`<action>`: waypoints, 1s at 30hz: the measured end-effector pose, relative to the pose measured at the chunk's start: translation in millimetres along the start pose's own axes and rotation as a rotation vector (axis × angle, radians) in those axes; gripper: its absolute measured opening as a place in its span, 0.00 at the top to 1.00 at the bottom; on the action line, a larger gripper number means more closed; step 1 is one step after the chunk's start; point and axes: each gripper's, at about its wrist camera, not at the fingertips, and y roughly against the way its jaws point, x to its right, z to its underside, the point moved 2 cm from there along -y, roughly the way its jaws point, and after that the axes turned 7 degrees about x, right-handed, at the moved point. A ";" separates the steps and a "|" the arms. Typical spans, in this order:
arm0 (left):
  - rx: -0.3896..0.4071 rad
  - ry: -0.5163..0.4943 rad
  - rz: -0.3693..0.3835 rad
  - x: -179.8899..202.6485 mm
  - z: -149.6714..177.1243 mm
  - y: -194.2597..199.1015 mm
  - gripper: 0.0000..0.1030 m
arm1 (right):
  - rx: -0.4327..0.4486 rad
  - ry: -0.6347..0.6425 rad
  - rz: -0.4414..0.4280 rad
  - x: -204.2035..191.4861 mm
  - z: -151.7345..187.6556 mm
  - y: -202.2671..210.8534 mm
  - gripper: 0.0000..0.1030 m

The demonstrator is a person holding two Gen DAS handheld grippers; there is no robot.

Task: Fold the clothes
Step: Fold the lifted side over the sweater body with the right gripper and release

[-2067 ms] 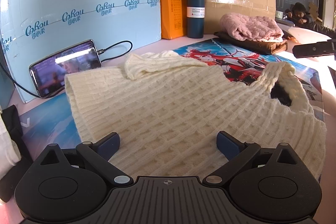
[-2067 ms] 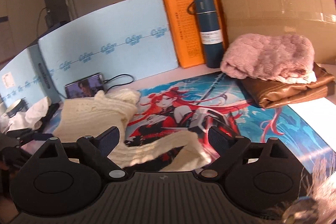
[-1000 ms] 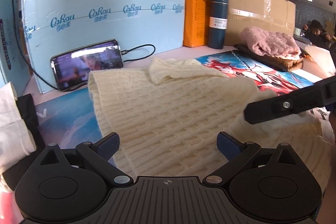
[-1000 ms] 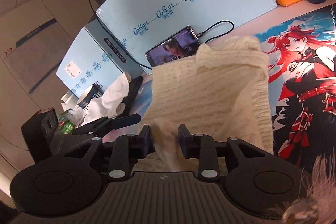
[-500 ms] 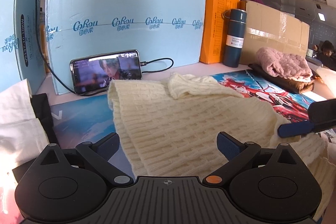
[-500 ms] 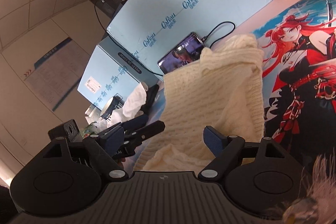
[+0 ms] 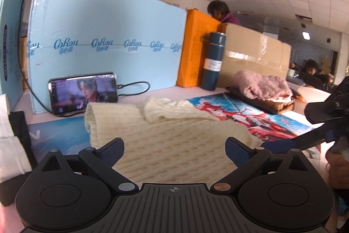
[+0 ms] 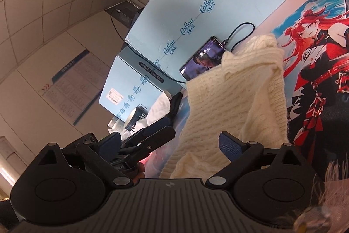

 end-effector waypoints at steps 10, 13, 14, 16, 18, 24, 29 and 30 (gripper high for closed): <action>-0.167 -0.427 -0.081 59.0 16.8 -20.4 0.02 | 0.081 0.178 0.167 -2.1 -3.1 38.2 0.04; -0.168 -0.461 -0.099 61.0 17.6 -18.8 0.02 | 0.086 0.235 0.219 -2.7 -0.5 43.7 0.04; -0.161 -0.472 -0.106 61.7 17.1 -16.8 0.02 | 0.087 0.254 0.237 -2.9 0.6 45.4 0.04; -0.138 -0.507 -0.120 64.7 15.1 -9.5 0.02 | 0.075 0.282 0.263 -2.8 3.7 47.7 0.04; -0.111 -0.543 -0.126 68.0 11.3 1.0 0.02 | 0.056 0.290 0.273 -1.4 6.8 52.0 0.03; -0.081 -0.619 -0.104 79.4 -0.2 37.8 0.02 | 0.033 0.319 0.310 -0.5 13.4 66.8 0.02; -0.152 -0.628 0.048 98.4 5.0 61.7 0.02 | -0.013 0.505 0.381 -9.1 24.7 71.5 0.00; -0.179 -0.635 0.092 103.8 9.8 63.5 0.02 | -0.030 0.535 0.377 -10.6 27.6 71.5 0.00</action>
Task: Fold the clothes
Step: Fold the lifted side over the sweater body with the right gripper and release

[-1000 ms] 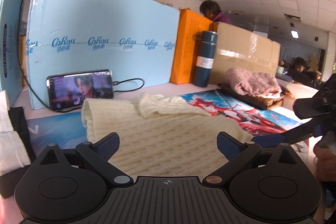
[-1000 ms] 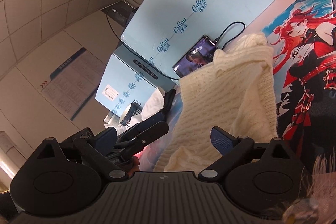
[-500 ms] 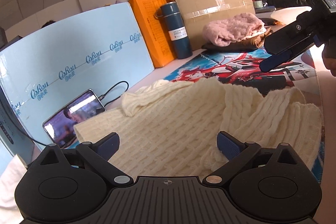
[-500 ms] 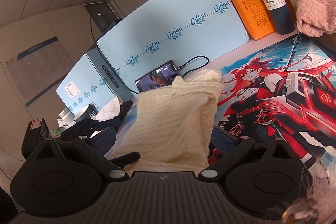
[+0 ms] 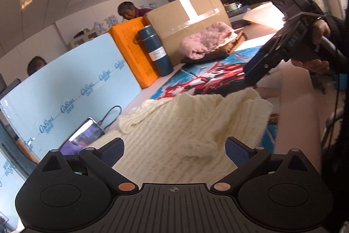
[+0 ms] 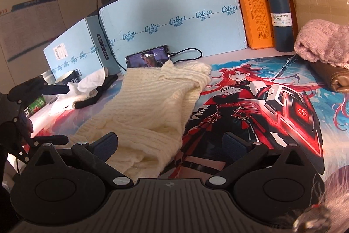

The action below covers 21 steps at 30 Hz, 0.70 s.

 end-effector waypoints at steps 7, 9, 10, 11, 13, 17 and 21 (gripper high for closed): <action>-0.090 -0.060 0.050 19.0 15.9 -22.3 0.02 | -0.084 0.141 -0.154 -22.4 8.9 -5.9 0.00; -0.085 -0.020 0.002 9.3 17.9 -27.9 0.02 | -0.114 0.170 -0.221 -30.2 12.1 -8.8 0.00; -0.071 0.015 -0.008 2.7 18.7 -29.3 0.02 | -0.123 0.188 -0.225 -33.9 13.5 -11.5 0.00; -0.051 0.068 -0.016 -5.3 19.1 -29.7 0.02 | -0.132 0.207 -0.230 -37.6 14.8 -14.2 0.00; -0.011 0.182 -0.037 -21.4 19.4 -29.8 0.02 | -0.139 0.264 -0.197 -44.0 16.5 -21.8 0.00; 0.014 0.341 -0.056 -44.2 23.8 -31.7 0.02 | -0.150 0.364 -0.123 -50.5 18.5 -38.6 0.00; 0.005 0.359 -0.019 -44.6 30.3 -33.9 0.02 | -0.105 0.514 -0.073 -54.3 21.0 -52.2 0.27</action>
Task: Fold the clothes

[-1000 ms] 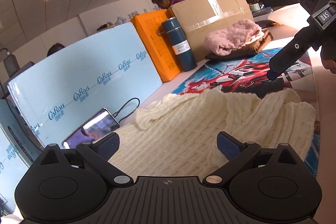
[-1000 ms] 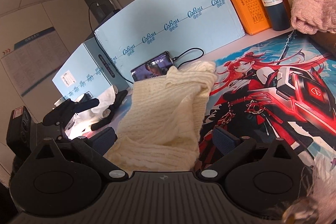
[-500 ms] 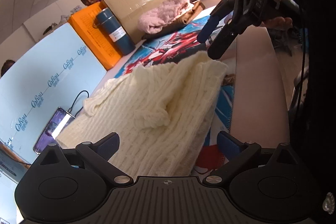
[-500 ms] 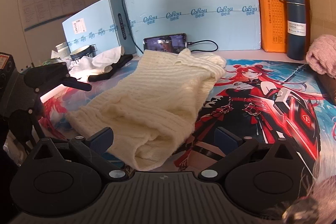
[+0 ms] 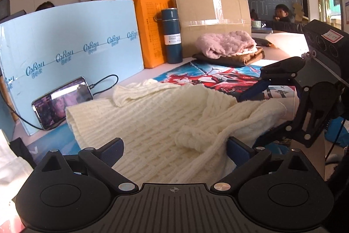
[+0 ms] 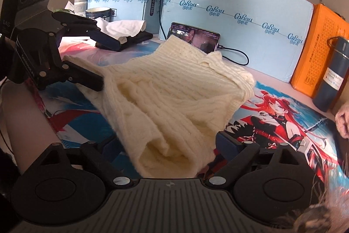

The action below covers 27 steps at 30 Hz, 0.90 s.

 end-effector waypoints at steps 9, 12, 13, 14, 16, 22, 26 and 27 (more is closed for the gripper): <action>-0.065 -0.168 0.060 25.4 11.4 11.4 0.02 | 0.092 0.032 -0.023 4.0 -11.4 2.6 0.59; -0.101 -0.191 -0.048 15.7 17.9 4.5 0.12 | 0.091 0.026 -0.029 4.5 -10.9 1.6 0.59; -0.099 -0.149 -0.038 8.0 18.3 3.5 0.18 | 0.079 0.036 -0.024 2.5 -9.6 1.0 0.54; -0.094 -0.107 -0.011 1.7 18.5 3.1 0.33 | 0.067 0.046 -0.020 0.5 -8.3 0.4 0.49; -0.081 -0.109 0.015 3.4 17.8 4.4 0.64 | 0.043 0.067 -0.011 -3.6 -5.7 -0.7 0.29; -0.054 -0.132 0.087 16.3 15.6 14.9 0.82 | 0.000 0.051 -0.058 -3.6 -1.8 4.1 0.77; -0.009 -0.085 0.194 23.2 10.6 35.2 0.82 | 0.020 -0.007 -0.155 -1.8 -6.7 28.7 0.81; 0.020 -0.064 0.200 21.7 7.9 39.3 0.82 | 0.044 -0.034 -0.173 2.2 -10.8 33.9 0.81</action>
